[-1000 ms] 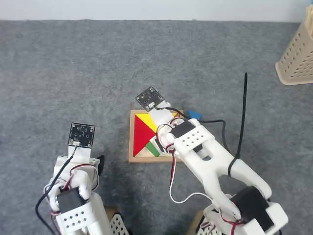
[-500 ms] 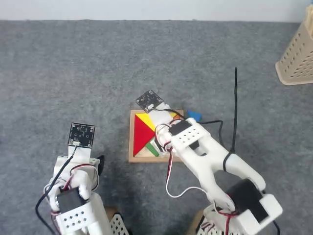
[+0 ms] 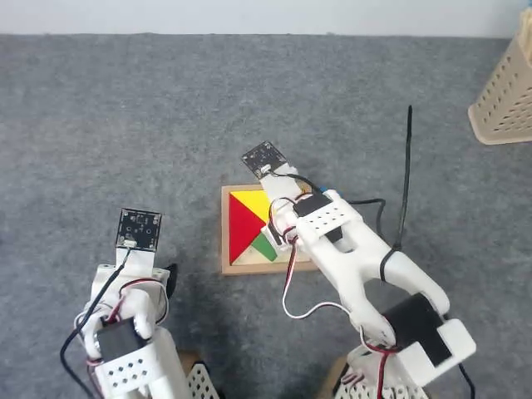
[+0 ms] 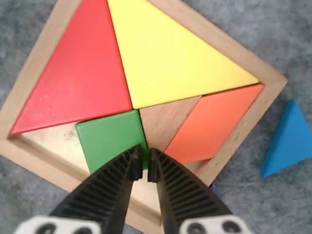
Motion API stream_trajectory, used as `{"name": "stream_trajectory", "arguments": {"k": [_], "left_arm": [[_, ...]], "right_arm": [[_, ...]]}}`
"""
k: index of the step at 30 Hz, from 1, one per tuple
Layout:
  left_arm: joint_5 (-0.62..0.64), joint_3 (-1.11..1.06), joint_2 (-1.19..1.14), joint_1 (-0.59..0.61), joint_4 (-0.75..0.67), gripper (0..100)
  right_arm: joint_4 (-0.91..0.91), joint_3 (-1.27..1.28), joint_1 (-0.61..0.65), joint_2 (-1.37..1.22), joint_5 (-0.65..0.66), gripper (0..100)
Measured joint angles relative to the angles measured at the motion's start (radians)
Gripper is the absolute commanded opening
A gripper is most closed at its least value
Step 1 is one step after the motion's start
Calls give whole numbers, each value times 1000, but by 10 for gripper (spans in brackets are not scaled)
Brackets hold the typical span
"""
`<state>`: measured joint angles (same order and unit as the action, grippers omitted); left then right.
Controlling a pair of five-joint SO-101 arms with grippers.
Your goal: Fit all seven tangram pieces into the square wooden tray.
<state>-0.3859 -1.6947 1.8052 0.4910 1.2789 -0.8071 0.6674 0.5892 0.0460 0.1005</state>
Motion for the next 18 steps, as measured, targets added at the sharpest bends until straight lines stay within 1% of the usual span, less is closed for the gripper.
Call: {"name": "stream_trajectory", "arguments": {"k": [6,10,11,14,18], "left_arm": [[0,0,0,0,0,280],[0,0,0,0,0,280],[0,0,0,0,0,280],[0,0,0,0,0,280],[0,0,0,0,0,280]], "right_arm": [[-80,2,-89,141,3,53],[-91,2,-207,196,-2,54],[-91,2,-241,196,-23,55],[-77,2,-336,187,-71,107],[-74,-34,-359,87,-80,158]]}}
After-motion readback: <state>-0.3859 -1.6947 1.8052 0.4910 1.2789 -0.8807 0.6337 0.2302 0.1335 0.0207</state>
